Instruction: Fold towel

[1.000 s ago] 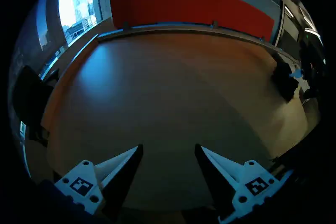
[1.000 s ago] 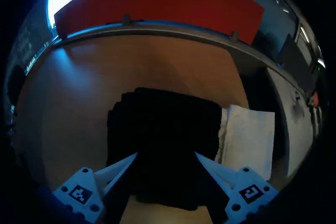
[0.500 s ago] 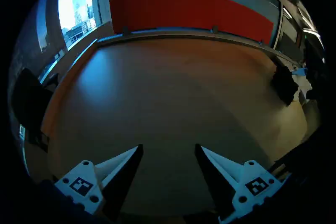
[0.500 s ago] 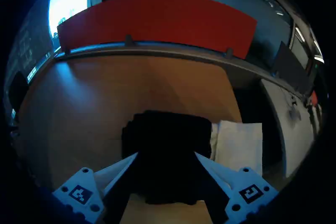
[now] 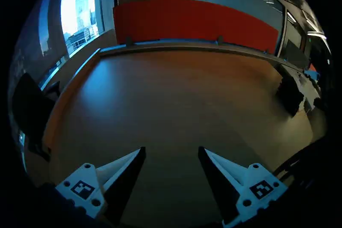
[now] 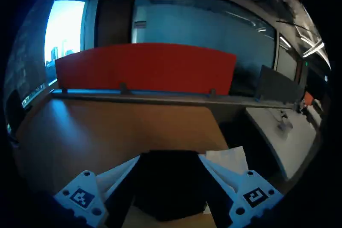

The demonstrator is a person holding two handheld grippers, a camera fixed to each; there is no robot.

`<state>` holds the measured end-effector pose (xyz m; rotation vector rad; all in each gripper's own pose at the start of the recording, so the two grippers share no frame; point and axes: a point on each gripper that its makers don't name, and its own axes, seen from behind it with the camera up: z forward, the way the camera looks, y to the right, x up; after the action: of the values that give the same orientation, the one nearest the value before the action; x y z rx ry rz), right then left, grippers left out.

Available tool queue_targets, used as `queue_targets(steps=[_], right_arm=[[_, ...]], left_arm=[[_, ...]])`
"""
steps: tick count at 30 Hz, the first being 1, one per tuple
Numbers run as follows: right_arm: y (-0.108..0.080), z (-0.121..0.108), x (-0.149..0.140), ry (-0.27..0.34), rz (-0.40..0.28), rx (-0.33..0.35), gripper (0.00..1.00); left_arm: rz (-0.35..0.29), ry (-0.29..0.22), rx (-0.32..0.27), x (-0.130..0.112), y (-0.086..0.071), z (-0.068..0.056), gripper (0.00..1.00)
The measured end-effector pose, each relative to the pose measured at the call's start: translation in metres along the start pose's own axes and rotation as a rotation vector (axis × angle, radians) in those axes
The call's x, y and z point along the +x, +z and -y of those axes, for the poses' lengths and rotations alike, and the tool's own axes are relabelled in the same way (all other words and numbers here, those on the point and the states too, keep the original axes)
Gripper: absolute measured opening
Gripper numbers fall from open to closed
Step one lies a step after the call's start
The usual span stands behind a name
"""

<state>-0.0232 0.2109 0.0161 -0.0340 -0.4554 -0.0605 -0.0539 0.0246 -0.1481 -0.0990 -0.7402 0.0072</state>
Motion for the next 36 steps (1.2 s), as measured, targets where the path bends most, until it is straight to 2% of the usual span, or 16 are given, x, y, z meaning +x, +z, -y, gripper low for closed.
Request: queue_targets(steps=[5,10,18,23,29,36], right_arm=[[-0.021,0.008,0.021,0.026,-0.115,-0.032,0.83],[-0.037,0.020,0.028,0.051,-0.191,-0.035,0.83],[-0.047,0.029,0.035,0.081,-0.258,-0.046,0.86],[-0.049,0.037,0.042,0.086,-0.284,-0.042,0.96],[-0.052,0.051,0.059,0.088,-0.328,-0.025,0.99],[-0.052,0.069,0.079,0.068,-0.372,-0.023,0.99]], left_arm=[[-0.021,0.001,-0.002,0.010,0.001,0.002,0.91],[-0.044,0.004,-0.003,0.018,0.000,0.003,0.91],[-0.089,-0.003,-0.002,0.032,-0.001,0.006,0.90],[-0.133,-0.015,0.009,0.046,-0.002,0.012,0.91],[-0.219,-0.026,0.008,0.074,-0.005,0.018,0.91],[-0.358,-0.039,0.012,0.122,-0.011,0.025,0.90]])
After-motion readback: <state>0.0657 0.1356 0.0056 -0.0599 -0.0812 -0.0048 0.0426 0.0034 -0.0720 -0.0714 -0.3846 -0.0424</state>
